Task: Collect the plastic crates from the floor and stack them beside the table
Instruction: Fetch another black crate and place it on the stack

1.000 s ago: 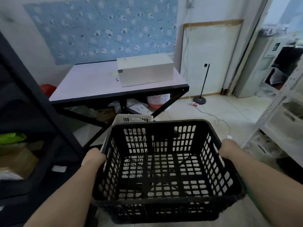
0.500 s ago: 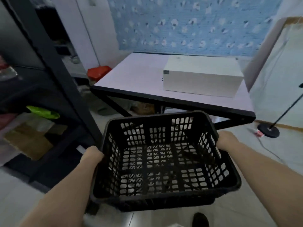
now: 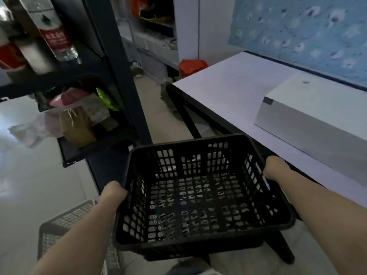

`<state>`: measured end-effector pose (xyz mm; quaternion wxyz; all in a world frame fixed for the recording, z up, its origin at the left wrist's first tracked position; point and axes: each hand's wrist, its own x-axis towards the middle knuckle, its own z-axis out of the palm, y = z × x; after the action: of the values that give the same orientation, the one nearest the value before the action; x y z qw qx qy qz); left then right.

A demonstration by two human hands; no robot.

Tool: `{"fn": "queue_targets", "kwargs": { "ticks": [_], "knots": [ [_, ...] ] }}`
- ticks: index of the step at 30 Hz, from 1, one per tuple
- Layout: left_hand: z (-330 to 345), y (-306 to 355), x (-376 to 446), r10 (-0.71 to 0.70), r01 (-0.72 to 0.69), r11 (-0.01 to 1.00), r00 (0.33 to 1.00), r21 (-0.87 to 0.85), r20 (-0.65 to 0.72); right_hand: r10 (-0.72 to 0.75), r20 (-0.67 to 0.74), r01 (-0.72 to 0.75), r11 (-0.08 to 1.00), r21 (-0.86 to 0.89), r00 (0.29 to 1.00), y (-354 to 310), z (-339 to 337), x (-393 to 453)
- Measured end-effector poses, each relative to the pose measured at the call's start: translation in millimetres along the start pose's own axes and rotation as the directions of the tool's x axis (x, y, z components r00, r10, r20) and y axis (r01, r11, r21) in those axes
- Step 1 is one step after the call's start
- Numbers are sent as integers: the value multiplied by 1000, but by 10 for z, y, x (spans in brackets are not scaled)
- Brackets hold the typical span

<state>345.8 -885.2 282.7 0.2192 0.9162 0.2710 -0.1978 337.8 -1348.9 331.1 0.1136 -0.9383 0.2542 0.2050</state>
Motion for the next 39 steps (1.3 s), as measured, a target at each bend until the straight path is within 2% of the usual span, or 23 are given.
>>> {"fn": "queue_targets", "kwargs": {
  "ticks": [5, 11, 19, 24, 27, 31, 33, 35, 37, 39],
  "knots": [
    [66, 94, 257, -53, 51, 997, 998, -64, -20, -39, 58, 43, 997, -63, 998, -231, -123, 533],
    [138, 277, 219, -154, 155, 986, 988, -63, 20, -101, 100, 110, 990, -92, 990, -404, -180, 1017],
    [345, 526, 44, -300, 298, 953, 954, -56, -22, -127, 106, 127, 992, 8, 986, -616, -255, 1533],
    [451, 553, -25, -382, 376, 920, 923, -109, -45, -192, 99, 197, 979, -46, 976, -631, -202, 1629],
    [466, 653, -122, -408, 400, 910, 910, -106, -75, -222, 116, 239, 958, -157, 968, -647, -237, 1649],
    [520, 767, -314, -396, 379, 909, 915, -172, -79, -233, 217, 310, 830, -464, 948, -798, -353, 1640],
    [519, 767, -451, -358, 330, 922, 926, -202, -121, -246, 211, 324, 697, -640, 946, -956, -366, 1547],
    [498, 716, -609, -336, 311, 938, 925, -155, -179, -332, 211, 371, 549, -749, 919, -1177, -323, 1366],
    [467, 602, -737, -326, 303, 944, 918, -132, -227, -510, 258, 503, 431, -749, 821, -1431, -186, 1148],
    [400, 453, -856, -345, 312, 936, 901, -161, -263, -676, 311, 656, 339, -675, 668, -1695, -8, 863]
  ]
}}
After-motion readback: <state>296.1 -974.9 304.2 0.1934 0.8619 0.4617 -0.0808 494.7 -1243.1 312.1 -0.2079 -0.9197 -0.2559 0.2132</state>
